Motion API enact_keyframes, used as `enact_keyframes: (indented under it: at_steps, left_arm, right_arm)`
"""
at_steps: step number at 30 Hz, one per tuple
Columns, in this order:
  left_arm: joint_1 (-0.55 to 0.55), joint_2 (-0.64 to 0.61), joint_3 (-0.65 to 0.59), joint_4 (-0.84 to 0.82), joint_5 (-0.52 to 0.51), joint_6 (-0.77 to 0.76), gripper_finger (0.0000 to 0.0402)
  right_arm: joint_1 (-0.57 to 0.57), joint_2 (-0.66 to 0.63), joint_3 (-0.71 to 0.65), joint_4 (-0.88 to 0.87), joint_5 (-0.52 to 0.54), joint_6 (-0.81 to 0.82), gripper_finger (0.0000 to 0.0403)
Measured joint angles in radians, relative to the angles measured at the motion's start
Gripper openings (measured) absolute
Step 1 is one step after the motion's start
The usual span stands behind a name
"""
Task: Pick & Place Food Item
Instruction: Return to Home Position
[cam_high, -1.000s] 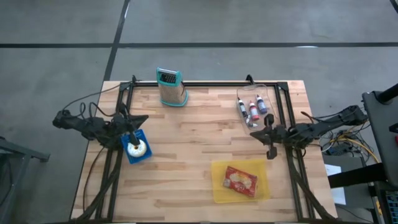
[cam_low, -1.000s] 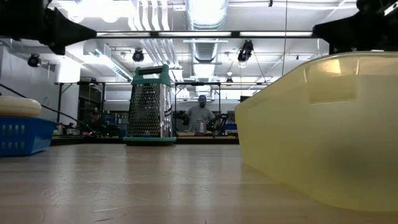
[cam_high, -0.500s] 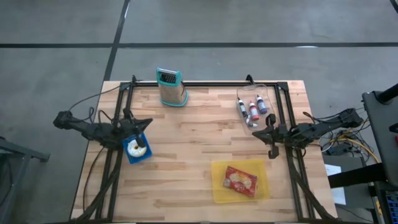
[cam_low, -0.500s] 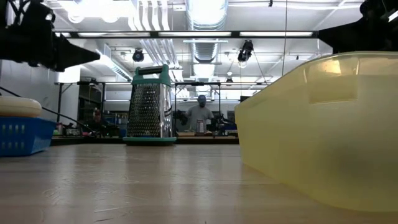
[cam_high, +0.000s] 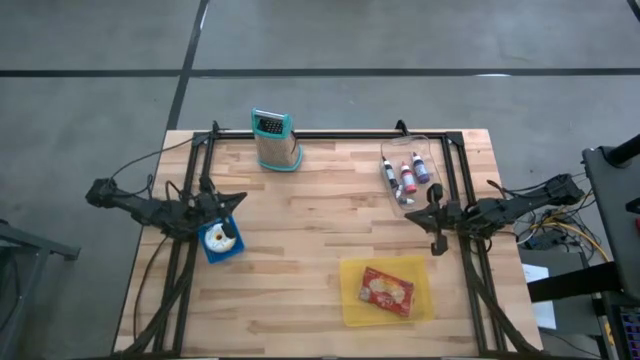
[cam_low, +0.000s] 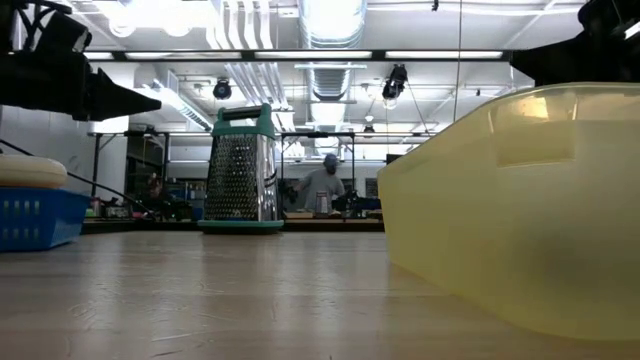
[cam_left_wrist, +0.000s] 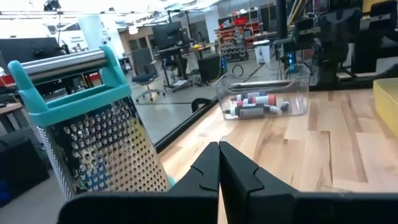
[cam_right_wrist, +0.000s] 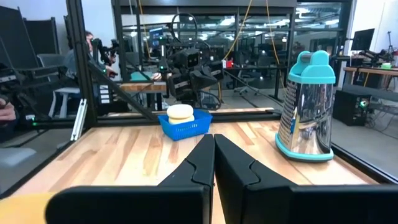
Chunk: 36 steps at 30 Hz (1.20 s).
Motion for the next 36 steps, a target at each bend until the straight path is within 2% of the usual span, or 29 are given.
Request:
enact_keyframes:
  at_steps: [5, 36]
  left_arm:
    - [0.000, 0.004, 0.000, -0.001, 0.002, 0.007, 0.0004]
    - [0.000, 0.006, 0.000, -0.004, 0.005, -0.001, 0.0005]
  right_arm:
    - [0.000, 0.001, 0.000, -0.041, 0.000, 0.002, 0.0008]
    - [0.000, 0.001, 0.000, -0.041, -0.001, 0.004, 0.0008]
